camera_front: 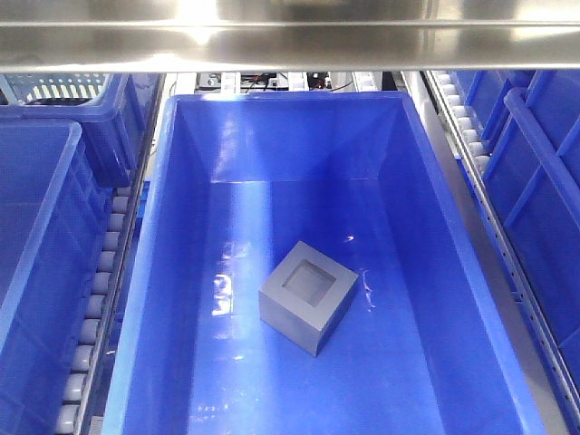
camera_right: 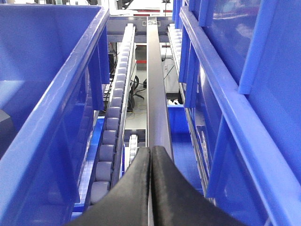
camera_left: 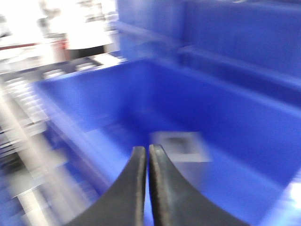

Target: Sort gray base to blue bin

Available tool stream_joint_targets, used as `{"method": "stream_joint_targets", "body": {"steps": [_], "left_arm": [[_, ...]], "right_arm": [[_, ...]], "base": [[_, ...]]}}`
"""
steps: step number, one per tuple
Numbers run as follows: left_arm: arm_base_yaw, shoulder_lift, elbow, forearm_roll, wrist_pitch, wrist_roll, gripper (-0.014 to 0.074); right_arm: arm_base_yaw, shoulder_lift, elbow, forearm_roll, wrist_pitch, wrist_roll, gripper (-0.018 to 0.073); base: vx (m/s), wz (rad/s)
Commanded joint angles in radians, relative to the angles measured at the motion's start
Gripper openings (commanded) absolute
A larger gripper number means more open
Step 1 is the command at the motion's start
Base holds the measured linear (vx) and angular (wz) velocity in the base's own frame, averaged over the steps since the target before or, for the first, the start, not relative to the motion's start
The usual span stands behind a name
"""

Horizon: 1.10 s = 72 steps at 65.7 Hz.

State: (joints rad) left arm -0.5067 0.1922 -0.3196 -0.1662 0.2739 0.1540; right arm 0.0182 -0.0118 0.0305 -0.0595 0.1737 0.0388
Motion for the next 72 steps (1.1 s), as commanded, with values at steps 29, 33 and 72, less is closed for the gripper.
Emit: {"method": "stream_joint_targets", "body": {"steps": [29, 33, 72], "left_arm": [[0.462, -0.009, 0.265, 0.053, -0.297, -0.087, -0.0006], [0.487, -0.057, 0.302, 0.099, -0.31, -0.142, -0.0006], [0.523, -0.219, 0.376, 0.213, -0.274, -0.252, -0.0006]], "right_arm": [[-0.005, -0.012, 0.014, -0.006, -0.074, -0.005, -0.0009], [-0.005, -0.012, 0.014, -0.006, -0.074, -0.005, -0.0009], [-0.005, -0.012, 0.014, -0.006, -0.074, -0.005, -0.0009]], "base": [[0.0, 0.0], [0.0, 0.0], [0.0, 0.0]]}}
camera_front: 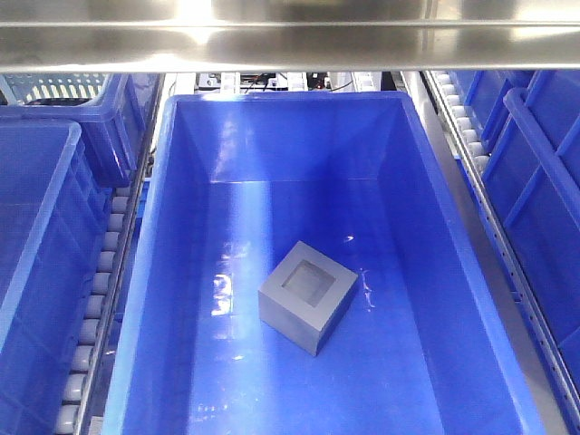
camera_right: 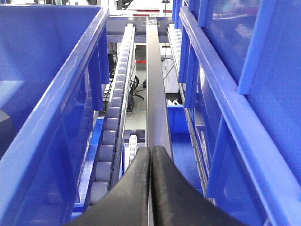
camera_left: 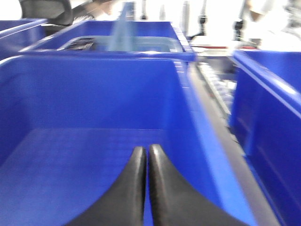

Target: Sort gray base to blue bin

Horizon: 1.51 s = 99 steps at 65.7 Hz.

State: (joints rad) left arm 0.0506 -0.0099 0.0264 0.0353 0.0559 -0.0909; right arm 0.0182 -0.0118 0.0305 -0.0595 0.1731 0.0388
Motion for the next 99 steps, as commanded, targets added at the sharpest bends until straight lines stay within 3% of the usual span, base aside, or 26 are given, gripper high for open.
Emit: {"method": "stream_joint_targets", "body": {"steps": [1, 10, 99], "left_arm": [[-0.04, -0.017, 0.03, 0.011, -0.056, -0.007, -0.0006], [-0.065, -0.017, 0.03, 0.006, -0.043, -0.007, -0.0006], [-0.065, -0.017, 0.03, 0.006, -0.043, -0.007, -0.0006]], "right_arm": [[-0.005, -0.012, 0.014, -0.006, -0.074, -0.005, -0.0009], [-0.005, -0.012, 0.014, -0.006, -0.074, -0.005, -0.0009], [-0.005, -0.012, 0.014, -0.006, -0.074, -0.005, -0.0009]], "base": [[0.0, 0.0], [0.0, 0.0], [0.0, 0.0]]}}
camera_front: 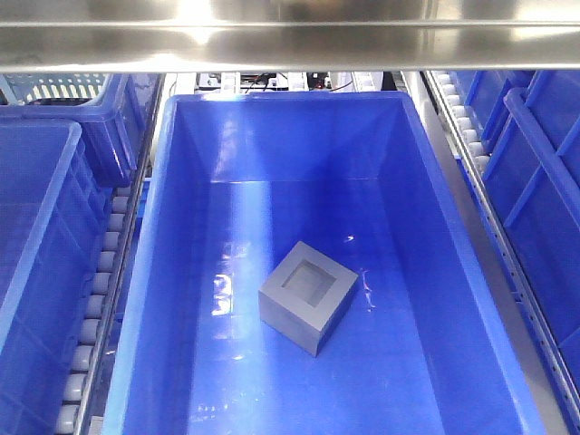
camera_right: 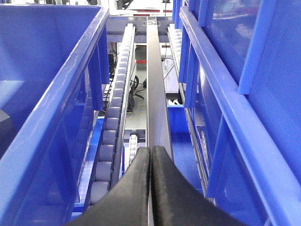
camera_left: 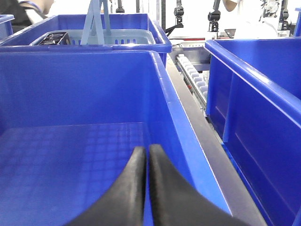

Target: Sort gray base to blue bin

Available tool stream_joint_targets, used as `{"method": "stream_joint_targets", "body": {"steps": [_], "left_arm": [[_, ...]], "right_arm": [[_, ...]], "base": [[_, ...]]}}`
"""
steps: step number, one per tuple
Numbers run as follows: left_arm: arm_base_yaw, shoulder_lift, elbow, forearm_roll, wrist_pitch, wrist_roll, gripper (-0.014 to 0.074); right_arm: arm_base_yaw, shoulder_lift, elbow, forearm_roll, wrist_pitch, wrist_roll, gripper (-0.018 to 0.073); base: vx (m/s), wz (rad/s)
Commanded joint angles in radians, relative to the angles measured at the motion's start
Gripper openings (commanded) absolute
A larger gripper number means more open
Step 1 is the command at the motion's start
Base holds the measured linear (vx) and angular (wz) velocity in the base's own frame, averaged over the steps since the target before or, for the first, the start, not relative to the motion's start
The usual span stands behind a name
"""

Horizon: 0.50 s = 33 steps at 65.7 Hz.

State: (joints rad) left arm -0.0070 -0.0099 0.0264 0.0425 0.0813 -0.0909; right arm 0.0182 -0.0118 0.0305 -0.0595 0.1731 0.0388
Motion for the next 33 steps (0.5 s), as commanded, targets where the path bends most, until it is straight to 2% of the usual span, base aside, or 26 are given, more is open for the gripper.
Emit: {"method": "stream_joint_targets", "body": {"steps": [1, 33], "left_arm": [[-0.007, -0.017, 0.03, -0.001, -0.068, -0.007, -0.0006], [-0.007, -0.017, 0.03, -0.001, -0.068, -0.007, -0.0006]], "right_arm": [[-0.005, -0.012, 0.014, -0.006, -0.074, -0.005, -0.0009], [-0.005, -0.012, 0.014, -0.006, -0.074, -0.005, -0.0009]], "base": [[0.0, 0.0], [0.0, 0.0]]}}
